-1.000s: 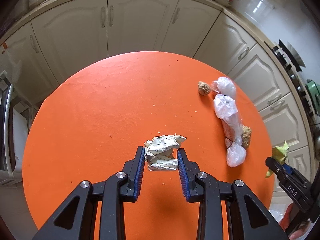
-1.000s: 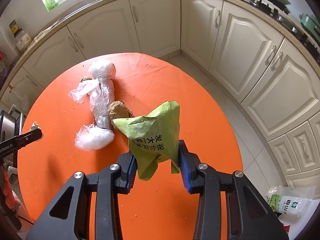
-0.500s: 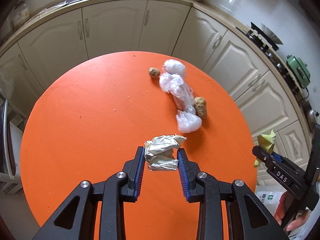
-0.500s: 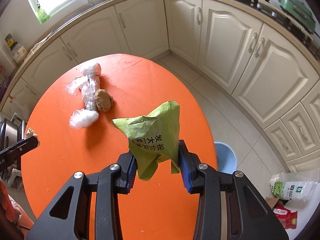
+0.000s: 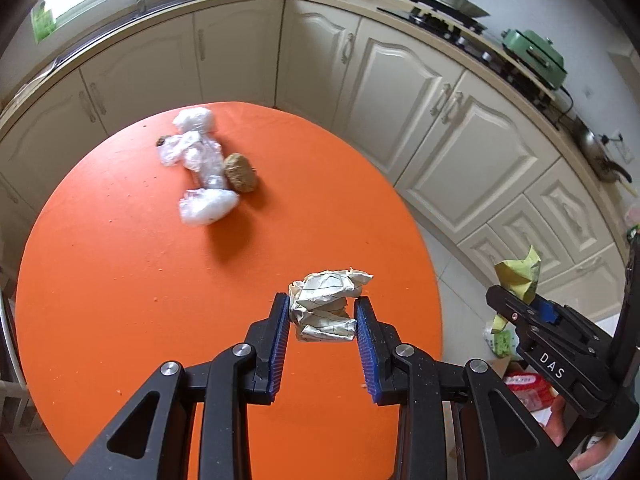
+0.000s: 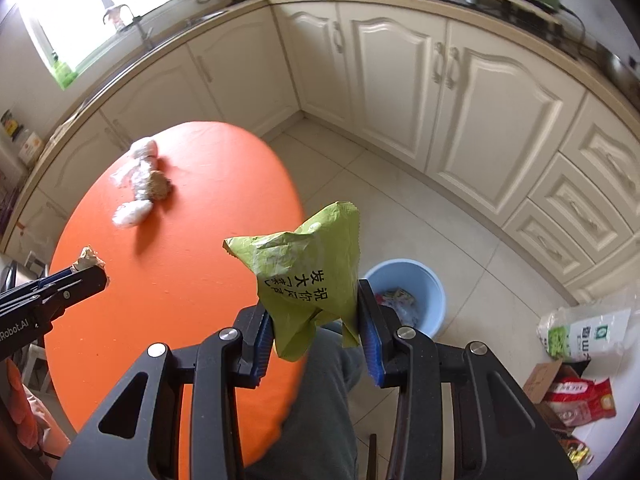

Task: Collect trash
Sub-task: 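Carry the green bag and crumpled paper over the blue bin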

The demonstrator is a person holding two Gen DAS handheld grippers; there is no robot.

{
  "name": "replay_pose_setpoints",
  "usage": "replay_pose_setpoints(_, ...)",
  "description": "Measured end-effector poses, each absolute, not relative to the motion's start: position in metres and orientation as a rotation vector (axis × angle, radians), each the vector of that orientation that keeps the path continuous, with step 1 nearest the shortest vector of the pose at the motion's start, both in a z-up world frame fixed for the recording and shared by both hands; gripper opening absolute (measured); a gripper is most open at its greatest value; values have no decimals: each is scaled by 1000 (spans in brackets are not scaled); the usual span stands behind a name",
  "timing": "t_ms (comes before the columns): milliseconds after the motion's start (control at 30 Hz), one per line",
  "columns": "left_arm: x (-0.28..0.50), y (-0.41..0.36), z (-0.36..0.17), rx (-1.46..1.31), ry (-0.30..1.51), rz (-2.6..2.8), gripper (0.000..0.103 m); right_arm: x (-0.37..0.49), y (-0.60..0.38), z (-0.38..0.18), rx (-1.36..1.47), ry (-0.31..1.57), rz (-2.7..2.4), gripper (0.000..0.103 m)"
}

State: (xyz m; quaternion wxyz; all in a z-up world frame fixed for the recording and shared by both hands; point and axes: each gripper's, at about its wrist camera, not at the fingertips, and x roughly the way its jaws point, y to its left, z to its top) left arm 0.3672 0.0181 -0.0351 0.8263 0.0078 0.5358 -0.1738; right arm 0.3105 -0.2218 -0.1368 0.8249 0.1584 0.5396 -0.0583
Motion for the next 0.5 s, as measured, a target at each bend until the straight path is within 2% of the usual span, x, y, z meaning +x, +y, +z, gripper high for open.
replay_pose_setpoints(267,366,-86,-48,172,1151,-485,28,264,-299,-150,464,1129,-253,38)
replay_pose_setpoints(500,389,-178,-82,295,1208,-575,28,234,-360,-166,542,1146,-373,38)
